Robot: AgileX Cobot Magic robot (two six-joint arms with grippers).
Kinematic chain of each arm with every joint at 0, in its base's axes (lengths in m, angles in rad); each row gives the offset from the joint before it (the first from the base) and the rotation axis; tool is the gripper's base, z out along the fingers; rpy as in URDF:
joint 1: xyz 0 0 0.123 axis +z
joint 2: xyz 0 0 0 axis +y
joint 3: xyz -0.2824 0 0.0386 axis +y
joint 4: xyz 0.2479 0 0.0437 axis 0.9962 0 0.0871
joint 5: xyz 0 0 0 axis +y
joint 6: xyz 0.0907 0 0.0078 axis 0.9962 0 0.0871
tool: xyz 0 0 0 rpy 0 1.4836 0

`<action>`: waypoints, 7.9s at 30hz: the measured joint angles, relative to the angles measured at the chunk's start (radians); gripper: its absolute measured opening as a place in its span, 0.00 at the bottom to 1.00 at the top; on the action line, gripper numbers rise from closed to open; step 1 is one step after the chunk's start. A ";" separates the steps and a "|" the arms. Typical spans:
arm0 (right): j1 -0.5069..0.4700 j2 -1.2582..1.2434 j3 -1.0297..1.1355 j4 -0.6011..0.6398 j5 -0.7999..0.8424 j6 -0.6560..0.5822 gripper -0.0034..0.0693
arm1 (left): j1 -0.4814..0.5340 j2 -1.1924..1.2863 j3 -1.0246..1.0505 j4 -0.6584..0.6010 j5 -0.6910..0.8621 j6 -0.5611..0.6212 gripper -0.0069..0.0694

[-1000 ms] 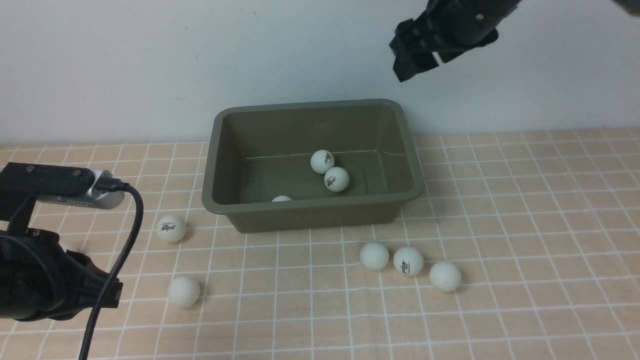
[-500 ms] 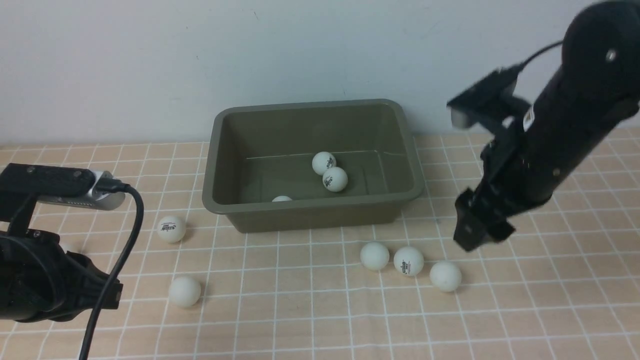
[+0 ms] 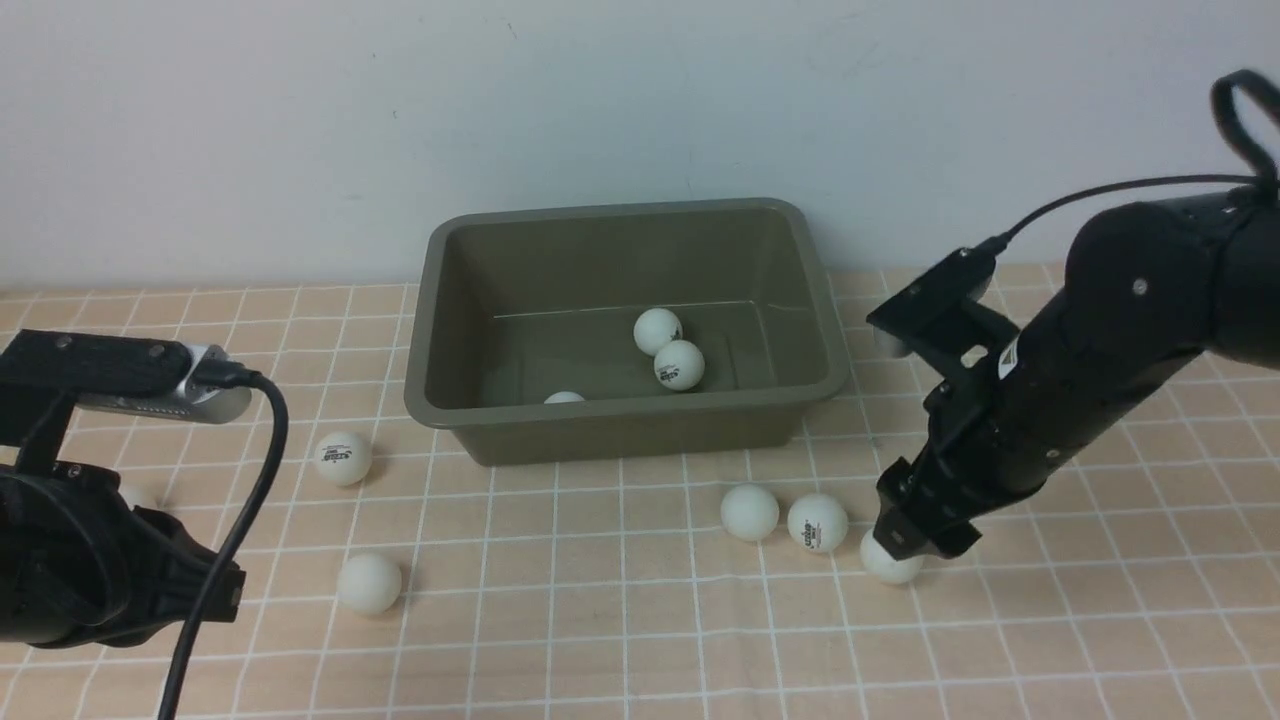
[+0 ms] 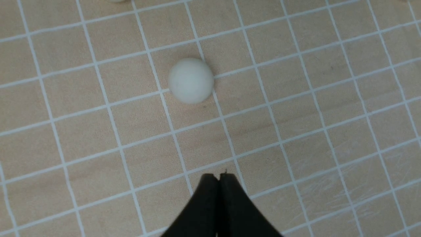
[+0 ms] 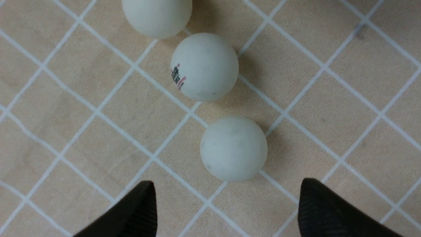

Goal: Put the table tennis balls into the box on the light coffee tablecloth.
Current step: 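Reach for and grasp a ping pong ball on the table, then release the ping pong ball into the bin and lift the gripper away, then reach for and grasp a ping pong ball on the table, then release the ping pong ball into the bin and lift the gripper away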

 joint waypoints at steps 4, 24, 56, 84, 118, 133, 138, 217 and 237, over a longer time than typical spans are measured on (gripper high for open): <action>0.000 0.055 0.000 0.000 -0.022 -0.016 0.76 | 0.000 0.000 0.000 0.000 0.000 0.000 0.00; 0.000 0.092 0.002 0.026 -0.115 -0.049 0.76 | 0.000 0.000 0.000 0.000 0.000 0.001 0.00; 0.000 0.163 -0.505 0.112 0.314 -0.024 0.53 | 0.000 0.000 0.000 0.000 0.000 0.001 0.00; 0.001 0.429 -0.747 0.263 0.109 0.008 0.76 | 0.000 0.000 0.000 0.000 0.009 0.018 0.00; 0.047 0.127 -0.332 0.128 0.367 0.101 0.64 | 0.000 0.000 0.000 0.000 0.036 0.019 0.00; 0.230 0.213 -0.309 -0.217 0.220 0.160 0.64 | 0.000 0.000 0.000 0.000 0.036 0.019 0.00; 0.230 0.252 -0.304 -0.240 0.167 0.174 0.64 | 0.000 0.000 0.000 0.000 0.036 0.019 0.00; 0.224 0.329 -0.788 -0.469 0.314 0.379 0.55 | 0.000 0.000 0.000 0.000 0.031 0.019 0.00; 0.224 0.464 -0.792 -0.394 0.133 0.365 0.70 | 0.000 0.000 0.000 0.000 0.033 0.019 0.00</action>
